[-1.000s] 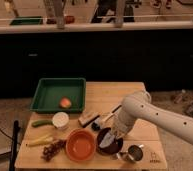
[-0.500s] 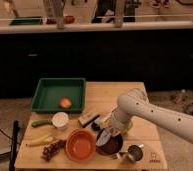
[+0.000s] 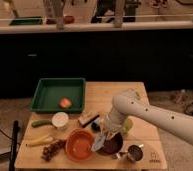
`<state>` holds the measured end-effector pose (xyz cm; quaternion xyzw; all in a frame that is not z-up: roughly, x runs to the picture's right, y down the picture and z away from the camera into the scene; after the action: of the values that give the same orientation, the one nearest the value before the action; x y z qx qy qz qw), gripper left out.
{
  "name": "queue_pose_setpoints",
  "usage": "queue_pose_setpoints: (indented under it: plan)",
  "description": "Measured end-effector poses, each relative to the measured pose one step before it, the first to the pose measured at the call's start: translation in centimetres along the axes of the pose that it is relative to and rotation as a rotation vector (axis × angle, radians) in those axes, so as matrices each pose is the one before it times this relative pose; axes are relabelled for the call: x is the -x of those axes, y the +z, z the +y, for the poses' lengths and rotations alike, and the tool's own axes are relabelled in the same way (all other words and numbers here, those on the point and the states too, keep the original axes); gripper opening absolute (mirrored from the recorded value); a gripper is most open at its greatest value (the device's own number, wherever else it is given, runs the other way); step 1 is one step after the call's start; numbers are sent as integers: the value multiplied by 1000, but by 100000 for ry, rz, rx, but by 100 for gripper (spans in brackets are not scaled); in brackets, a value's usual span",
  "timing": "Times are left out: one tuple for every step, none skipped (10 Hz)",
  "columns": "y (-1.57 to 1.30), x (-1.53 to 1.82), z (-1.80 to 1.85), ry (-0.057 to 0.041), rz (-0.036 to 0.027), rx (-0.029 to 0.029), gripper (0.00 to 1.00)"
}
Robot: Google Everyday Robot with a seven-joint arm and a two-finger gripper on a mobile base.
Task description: Wipe purple bowl with towel
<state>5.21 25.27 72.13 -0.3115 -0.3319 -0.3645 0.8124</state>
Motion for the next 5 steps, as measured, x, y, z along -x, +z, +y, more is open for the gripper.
queue_pose_setpoints:
  plan:
    - [266,1087,550,-1334,-1262,1222,3]
    - [-21,1284,941,-885,-281,1261,3]
    - [-171,597,543,166,465,358,3]
    - [-120,465,533,571,816,331,3]
    - [-356,11,889,2077,1891,115,3]
